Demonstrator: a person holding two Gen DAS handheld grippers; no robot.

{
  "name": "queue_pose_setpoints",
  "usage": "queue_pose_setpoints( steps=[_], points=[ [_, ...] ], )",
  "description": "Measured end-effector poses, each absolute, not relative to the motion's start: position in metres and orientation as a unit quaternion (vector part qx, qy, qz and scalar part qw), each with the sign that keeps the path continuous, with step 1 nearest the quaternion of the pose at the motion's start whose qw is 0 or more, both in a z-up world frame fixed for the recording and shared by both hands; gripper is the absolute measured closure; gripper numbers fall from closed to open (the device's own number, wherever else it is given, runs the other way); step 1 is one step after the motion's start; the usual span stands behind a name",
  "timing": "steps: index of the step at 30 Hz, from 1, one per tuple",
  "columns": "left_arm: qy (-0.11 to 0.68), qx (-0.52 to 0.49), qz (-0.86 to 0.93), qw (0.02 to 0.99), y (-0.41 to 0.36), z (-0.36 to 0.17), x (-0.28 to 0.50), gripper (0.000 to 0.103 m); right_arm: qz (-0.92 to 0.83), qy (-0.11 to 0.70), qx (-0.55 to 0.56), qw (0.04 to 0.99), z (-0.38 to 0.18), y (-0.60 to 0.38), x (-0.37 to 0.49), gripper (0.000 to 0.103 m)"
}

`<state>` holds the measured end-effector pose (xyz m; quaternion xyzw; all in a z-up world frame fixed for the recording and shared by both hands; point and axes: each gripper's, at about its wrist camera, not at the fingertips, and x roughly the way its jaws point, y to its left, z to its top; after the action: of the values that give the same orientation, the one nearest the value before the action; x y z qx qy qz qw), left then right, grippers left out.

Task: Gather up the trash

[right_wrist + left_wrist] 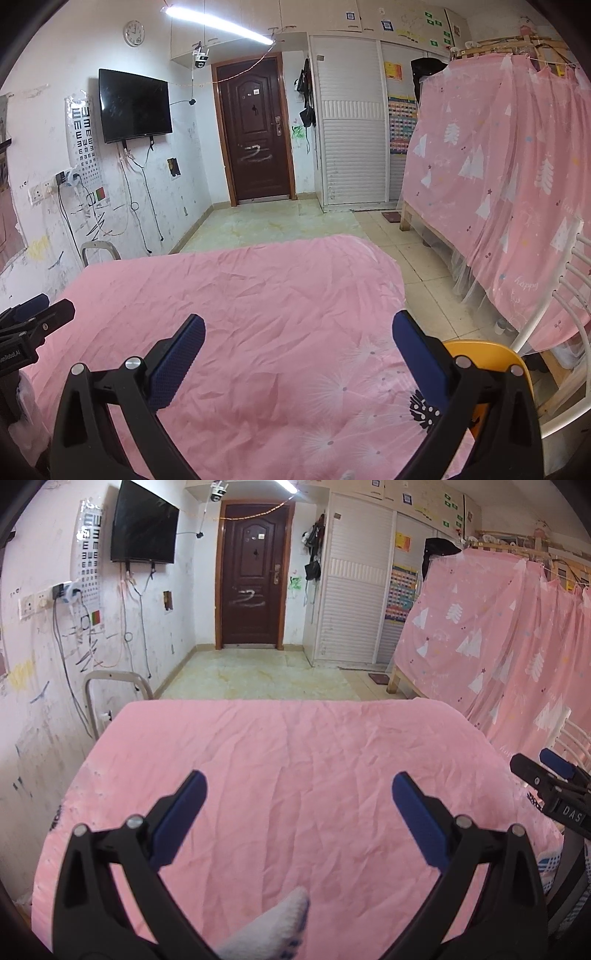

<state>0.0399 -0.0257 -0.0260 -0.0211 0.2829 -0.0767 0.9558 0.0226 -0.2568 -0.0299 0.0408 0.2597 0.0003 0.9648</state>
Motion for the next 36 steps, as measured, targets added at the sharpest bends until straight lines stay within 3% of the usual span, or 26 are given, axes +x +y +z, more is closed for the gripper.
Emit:
queue_pose_setpoints(
  steps=[36],
  points=[
    [0.283,-0.021,-0.076,0.956,-0.0252,-0.0260,0.0402,0.007,0.000,0.260,0.042,0.965,-0.0305,-0.2581,0.0251,0.011]
  ],
)
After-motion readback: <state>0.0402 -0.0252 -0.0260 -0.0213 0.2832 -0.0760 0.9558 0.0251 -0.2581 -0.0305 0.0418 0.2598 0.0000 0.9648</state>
